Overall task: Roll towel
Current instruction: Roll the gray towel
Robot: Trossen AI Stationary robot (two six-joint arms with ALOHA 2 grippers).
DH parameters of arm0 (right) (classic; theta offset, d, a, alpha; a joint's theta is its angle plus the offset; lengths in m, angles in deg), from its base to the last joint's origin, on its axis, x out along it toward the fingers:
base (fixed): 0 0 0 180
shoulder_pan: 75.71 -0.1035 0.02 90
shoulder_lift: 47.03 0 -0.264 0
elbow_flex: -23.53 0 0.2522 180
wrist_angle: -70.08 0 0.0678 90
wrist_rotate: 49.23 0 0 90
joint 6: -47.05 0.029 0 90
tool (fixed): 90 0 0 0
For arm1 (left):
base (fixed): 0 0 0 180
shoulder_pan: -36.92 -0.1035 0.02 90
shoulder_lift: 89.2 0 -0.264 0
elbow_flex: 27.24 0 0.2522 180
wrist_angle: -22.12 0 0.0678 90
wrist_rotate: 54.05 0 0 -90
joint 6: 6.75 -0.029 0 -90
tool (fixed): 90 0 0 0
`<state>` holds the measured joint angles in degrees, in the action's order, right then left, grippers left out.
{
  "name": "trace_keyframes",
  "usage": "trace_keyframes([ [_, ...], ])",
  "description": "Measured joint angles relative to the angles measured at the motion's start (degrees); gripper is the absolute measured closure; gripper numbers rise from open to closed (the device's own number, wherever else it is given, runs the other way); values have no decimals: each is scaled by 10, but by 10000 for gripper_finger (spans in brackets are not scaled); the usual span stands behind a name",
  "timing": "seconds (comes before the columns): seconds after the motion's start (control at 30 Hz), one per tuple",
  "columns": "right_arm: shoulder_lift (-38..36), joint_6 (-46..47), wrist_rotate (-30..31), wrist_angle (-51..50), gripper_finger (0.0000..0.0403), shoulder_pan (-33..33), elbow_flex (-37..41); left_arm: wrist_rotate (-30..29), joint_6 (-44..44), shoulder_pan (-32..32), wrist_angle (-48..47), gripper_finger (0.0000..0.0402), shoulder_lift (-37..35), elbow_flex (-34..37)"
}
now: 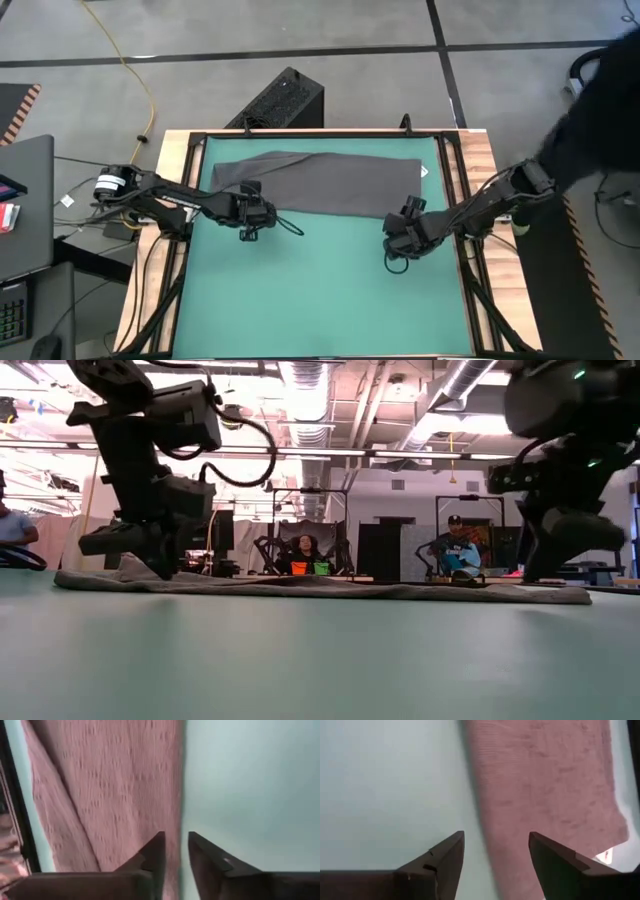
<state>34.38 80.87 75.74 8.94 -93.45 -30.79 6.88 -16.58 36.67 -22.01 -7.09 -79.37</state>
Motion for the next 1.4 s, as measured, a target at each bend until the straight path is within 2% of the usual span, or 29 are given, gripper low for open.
trace_keyframes([
  [0.13, 0, -48, -8, 25, 155, 43, 19, 56, -18, -28, 28, 265, 0, 0],
  [0.2, 0, -71, -19, 39, 161, 60, 24, 61, -23, -43, 40, 247, 0, 0],
  [0.3, 0, -95, -33, 48, 170, 78, 29, 68, -43, -67, 47, 236, 0, 0],
  [0.37, 0, -102, -45, 57, 176, 86, 35, 103, -53, -85, 49, 237, 4, 0],
  [0.47, 0, -104, -60, 72, 184, 93, 46, 139, -61, -105, 49, 246, 8, 4],
  [0.6, -1, -87, -63, 82, 197, 94, 59, 142, -71, -120, 59, 272, 13, 6],
  [0.67, -1, -75, -64, 80, 215, 97, 60, 138, -71, -125, 66, 294, 19, 6],
  [0.87, 0, -47, -70, 77, 325, 110, 62, 152, -60, -143, 79, 387, 44, 4],
  [0.97, 0, -39, -71, 73, 383, 119, 63, 152, -43, -142, 75, 397, 51, 4],
  [1.13, 0, -32, -80, 70, 395, 115, 59, 128, -4, -124, 52, 401, 28, 6],
  [1.4, 0, 14, -82, 30, 400, 55, 19, 124, 75, -72, -29, 401, -47, 7],
])
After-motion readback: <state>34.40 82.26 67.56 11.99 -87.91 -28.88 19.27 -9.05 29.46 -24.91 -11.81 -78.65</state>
